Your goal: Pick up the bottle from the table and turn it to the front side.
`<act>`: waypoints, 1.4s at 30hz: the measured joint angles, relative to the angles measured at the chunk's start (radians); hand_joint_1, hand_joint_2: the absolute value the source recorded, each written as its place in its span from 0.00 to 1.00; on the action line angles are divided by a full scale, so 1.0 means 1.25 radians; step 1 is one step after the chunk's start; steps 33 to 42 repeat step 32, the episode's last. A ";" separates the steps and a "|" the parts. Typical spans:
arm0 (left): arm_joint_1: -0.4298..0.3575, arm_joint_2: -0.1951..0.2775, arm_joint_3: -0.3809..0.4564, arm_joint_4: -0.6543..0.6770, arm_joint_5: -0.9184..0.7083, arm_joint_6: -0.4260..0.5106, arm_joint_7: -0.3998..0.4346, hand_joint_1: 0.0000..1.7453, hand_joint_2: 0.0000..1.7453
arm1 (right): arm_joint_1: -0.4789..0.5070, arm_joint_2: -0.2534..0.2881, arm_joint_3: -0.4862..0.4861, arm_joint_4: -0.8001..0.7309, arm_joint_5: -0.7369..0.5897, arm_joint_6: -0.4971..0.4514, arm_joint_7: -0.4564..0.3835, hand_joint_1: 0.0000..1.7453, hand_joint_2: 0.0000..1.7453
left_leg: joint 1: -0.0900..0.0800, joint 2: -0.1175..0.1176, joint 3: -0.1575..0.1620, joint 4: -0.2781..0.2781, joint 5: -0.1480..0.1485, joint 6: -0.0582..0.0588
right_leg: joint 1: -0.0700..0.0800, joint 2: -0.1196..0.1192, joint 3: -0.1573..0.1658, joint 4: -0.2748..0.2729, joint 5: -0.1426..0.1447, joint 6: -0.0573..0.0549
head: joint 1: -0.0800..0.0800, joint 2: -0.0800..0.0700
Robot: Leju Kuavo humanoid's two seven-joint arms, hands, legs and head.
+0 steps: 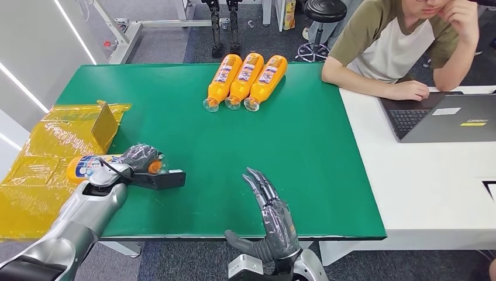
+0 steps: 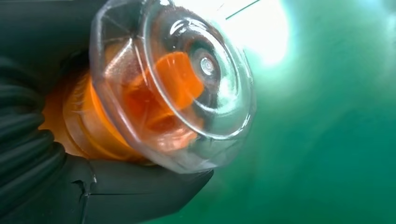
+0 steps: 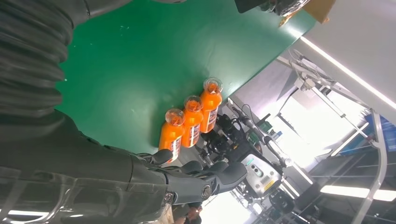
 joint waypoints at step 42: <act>0.075 -0.039 0.193 -0.055 0.384 0.007 -0.303 0.00 1.00 | 0.046 0.004 -0.028 -0.031 -0.002 -0.020 0.007 0.00 1.00 | 0.000 0.000 0.000 0.000 0.000 0.000 | 0.000 0.000 0.000 0.000 0.000 0.000 | 0.000 0.000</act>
